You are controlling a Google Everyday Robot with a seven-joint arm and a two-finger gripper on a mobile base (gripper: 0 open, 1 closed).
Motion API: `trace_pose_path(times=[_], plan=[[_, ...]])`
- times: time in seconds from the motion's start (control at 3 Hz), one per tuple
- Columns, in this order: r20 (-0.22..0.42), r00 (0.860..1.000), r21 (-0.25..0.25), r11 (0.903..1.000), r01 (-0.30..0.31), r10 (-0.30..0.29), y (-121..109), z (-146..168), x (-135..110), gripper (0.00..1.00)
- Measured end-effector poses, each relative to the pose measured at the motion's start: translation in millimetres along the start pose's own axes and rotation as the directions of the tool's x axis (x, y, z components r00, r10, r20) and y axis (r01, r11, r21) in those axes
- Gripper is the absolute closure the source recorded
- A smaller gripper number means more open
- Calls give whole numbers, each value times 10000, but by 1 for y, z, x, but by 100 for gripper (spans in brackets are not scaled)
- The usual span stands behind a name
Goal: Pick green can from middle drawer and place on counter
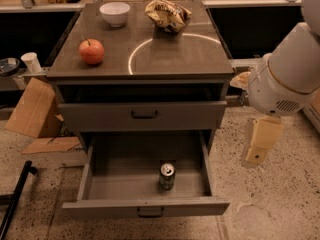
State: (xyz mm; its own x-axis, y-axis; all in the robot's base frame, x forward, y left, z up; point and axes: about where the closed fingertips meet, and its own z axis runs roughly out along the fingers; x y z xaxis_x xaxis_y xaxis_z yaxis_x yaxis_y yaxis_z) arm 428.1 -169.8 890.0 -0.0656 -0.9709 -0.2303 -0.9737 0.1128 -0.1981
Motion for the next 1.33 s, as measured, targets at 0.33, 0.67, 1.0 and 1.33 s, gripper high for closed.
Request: trace_pose_path(times=[0.33, 0.67, 1.0, 1.33], plan=[[485, 9988, -501, 9987, 21, 3, 10, 35, -3, 0], [1354, 9908, -933, 9956, 55, 73, 25, 77, -12, 0], [2110, 9769, -1537, 9881, 5, 323, 48, 154, 9, 0], [2837, 9540, -1763, 9832, -476, 971, 54, 246, 40, 0]])
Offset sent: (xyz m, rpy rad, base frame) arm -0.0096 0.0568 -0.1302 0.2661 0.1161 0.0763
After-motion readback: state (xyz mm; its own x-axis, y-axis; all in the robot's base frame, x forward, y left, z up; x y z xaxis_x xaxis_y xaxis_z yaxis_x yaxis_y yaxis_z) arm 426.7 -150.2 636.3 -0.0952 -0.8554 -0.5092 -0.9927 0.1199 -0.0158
